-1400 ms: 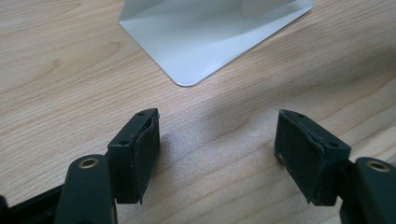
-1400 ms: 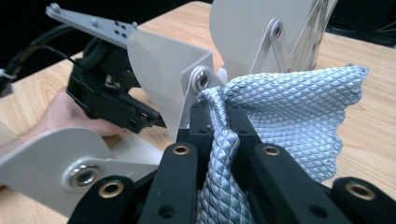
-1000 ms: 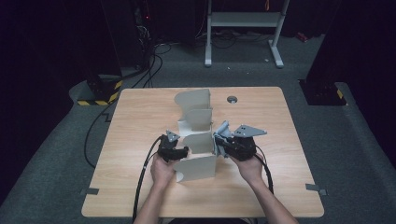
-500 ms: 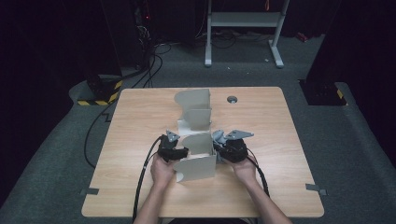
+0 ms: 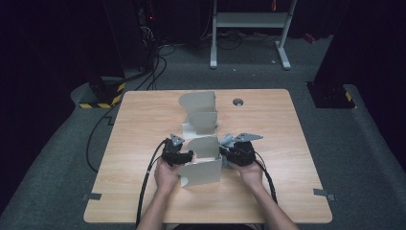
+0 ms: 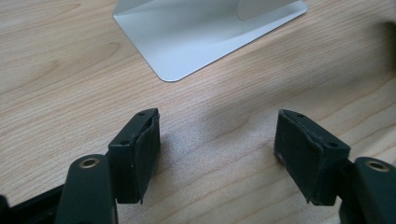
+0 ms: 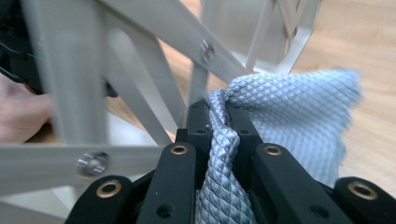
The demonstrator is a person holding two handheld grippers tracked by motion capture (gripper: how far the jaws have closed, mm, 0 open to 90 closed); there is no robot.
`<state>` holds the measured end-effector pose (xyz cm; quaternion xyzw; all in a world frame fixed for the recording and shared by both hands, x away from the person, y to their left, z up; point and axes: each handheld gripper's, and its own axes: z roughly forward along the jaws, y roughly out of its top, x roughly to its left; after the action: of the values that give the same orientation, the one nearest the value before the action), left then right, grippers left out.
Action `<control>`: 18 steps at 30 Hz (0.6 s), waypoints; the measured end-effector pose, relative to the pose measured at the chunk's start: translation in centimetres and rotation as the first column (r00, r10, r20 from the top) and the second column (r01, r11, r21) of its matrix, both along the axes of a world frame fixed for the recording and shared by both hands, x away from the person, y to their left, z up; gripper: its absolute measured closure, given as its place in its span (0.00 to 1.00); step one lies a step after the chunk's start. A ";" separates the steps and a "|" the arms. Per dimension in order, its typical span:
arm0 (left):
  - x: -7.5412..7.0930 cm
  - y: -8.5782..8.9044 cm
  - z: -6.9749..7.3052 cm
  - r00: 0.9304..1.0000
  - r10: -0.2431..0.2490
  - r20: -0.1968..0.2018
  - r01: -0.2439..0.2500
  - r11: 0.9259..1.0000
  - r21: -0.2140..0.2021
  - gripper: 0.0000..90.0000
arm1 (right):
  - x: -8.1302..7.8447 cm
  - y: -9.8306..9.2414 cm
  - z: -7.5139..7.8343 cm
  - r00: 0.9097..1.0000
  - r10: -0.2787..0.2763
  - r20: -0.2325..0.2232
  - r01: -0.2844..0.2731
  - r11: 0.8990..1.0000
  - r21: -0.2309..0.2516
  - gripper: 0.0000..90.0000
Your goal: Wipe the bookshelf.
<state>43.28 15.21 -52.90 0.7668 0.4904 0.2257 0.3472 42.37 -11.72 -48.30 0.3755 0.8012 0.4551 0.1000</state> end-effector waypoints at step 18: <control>0.0 0.0 0.0 1.000 0.000 0.000 0.000 1.000 0.000 0.35 | -0.9 -0.2 5.1 0.989 0.030 0.145 -0.041 0.996 0.075 0.92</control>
<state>43.28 15.21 -52.90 0.7669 0.4903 0.2259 0.3472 41.44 -11.93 -43.21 0.3311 0.7801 0.5136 0.1346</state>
